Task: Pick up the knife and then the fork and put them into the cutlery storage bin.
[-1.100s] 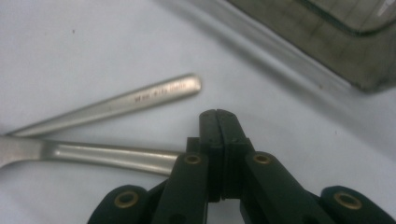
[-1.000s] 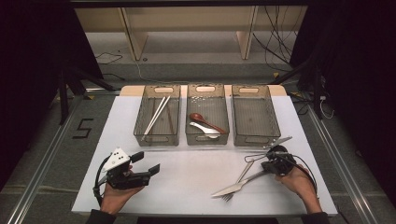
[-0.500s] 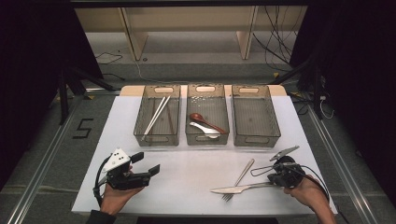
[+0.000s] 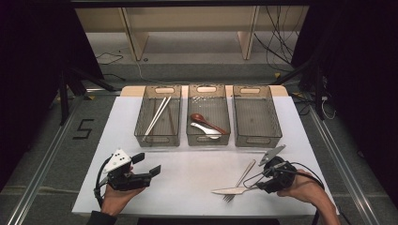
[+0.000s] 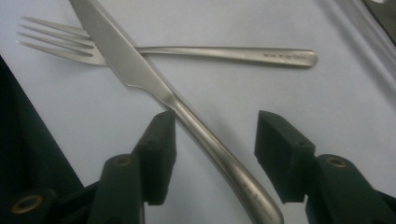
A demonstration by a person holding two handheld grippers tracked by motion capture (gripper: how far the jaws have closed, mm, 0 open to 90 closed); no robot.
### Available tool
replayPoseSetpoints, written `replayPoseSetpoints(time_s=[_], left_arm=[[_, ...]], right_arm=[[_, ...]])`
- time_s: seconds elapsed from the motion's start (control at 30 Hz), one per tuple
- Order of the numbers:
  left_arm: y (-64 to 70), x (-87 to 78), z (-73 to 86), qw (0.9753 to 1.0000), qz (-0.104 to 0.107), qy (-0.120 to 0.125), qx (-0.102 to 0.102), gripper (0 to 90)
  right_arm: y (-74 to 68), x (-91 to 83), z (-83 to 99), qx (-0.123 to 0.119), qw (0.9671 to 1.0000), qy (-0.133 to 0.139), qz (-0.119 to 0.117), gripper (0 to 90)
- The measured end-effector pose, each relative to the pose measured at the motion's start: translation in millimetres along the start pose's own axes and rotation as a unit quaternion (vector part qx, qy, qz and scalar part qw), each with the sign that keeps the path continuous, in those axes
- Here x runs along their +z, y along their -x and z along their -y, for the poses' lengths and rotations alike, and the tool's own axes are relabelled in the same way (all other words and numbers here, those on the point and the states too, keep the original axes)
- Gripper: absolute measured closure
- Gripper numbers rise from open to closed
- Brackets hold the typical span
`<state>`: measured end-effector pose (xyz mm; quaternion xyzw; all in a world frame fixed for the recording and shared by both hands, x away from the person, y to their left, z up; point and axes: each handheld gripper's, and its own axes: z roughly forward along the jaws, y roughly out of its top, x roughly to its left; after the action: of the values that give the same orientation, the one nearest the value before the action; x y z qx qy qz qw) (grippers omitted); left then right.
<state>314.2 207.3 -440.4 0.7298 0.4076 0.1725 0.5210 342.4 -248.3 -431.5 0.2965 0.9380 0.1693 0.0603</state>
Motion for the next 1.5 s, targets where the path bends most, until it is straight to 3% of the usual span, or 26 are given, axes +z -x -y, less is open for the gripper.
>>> replayPoseSetpoints(time_s=[0.13,0.37,0.67,0.93,1.13,1.5], left_arm=[[-0.3,-0.6,0.1,1.0000,0.000,0.000,0.000,18.7],[-0.5,-0.7,0.1,1.0000,0.000,-0.002,0.002,18.7],[-0.5,-0.4,0.2,1.0000,-0.001,-0.001,0.000,18.7],[-0.5,-0.6,0.4,1.0000,-0.001,-0.003,0.001,18.7],[0.0,-0.2,0.3,1.0000,-0.002,-0.002,0.001,18.8],[0.2,-0.3,0.1,1.0000,-0.002,-0.002,0.002,18.8]], right_arm=[[-3.3,10.5,-8.1,-0.026,0.9992,-0.031,-0.003,44.4],[-2.0,23.8,-11.5,-0.049,0.9967,-0.064,-0.012,46.2],[-3.0,29.8,-13.4,-0.069,0.9940,-0.082,-0.020,59.3],[-12.7,30.1,-17.2,-0.105,0.9896,-0.098,-0.005,66.4],[-15.3,30.3,-17.9,-0.109,0.9888,-0.101,-0.013,75.5],[-16.9,30.5,-18.4,-0.128,0.9862,-0.103,-0.015,79.8]])
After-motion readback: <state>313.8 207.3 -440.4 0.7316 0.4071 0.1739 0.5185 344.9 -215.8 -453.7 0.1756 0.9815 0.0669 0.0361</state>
